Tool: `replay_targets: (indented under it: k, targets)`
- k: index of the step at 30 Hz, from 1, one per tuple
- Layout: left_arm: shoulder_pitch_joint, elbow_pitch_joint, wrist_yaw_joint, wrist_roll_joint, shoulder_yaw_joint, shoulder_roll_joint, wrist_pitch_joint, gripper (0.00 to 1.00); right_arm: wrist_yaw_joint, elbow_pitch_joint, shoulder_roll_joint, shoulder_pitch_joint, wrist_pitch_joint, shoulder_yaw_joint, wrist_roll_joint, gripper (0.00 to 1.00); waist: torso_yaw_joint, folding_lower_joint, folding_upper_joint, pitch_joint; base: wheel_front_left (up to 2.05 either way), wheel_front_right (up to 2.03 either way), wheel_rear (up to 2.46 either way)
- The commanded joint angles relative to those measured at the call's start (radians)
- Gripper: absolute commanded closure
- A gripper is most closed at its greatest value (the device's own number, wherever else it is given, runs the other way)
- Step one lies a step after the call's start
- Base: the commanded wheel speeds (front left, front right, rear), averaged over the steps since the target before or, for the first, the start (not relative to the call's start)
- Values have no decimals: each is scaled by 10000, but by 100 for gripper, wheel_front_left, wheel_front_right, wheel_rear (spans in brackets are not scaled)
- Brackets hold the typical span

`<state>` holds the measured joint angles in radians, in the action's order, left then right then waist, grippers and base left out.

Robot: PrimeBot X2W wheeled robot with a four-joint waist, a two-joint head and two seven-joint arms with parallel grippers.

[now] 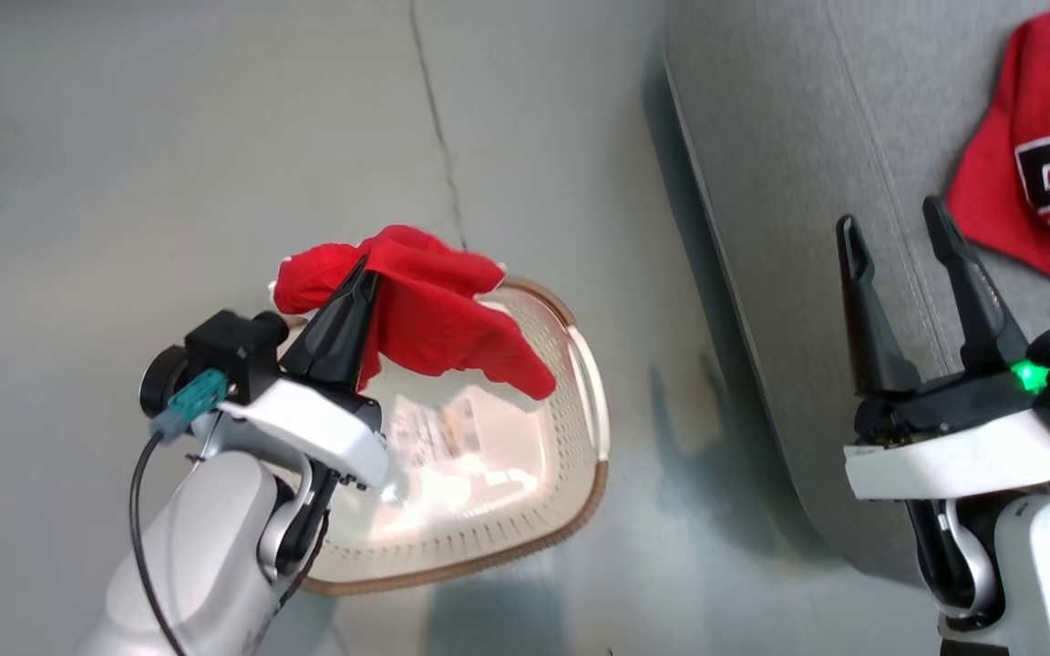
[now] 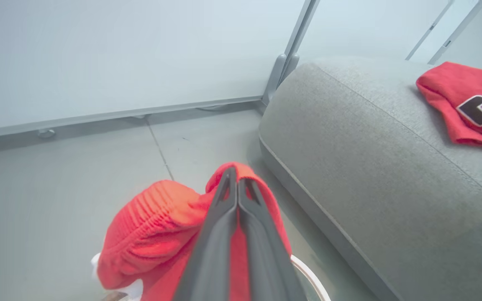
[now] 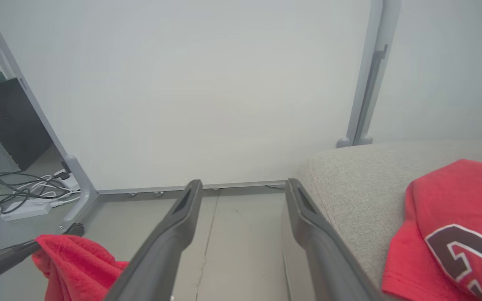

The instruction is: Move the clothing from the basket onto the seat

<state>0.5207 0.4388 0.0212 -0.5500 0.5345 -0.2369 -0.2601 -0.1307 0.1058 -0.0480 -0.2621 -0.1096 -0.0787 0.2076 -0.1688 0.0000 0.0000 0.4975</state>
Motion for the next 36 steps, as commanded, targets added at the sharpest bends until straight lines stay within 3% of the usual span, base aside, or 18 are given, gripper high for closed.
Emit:
replay_targets:
  k: [1,12,20,36]
  targets:
    - [-280,-382,-80,139,-205,-33,-43,100,-2,19,-49,178,83,27,-60,0,545,0,0,-810,0,0,0]
    - [-1634,-2961,-348,597,-1200,96,-44,100,-2,-62,-51,973,697,305,-146,0,1347,0,0,-2446,0,0,0]
    - [-2175,-3914,-412,770,-1228,19,-44,100,-2,-182,-49,1604,946,403,-44,0,1566,0,0,-3317,0,0,0]
    - [-4077,-5293,-1057,579,-859,-77,366,100,-2,-343,-49,3024,1225,332,334,0,1568,0,0,-4888,0,0,0]
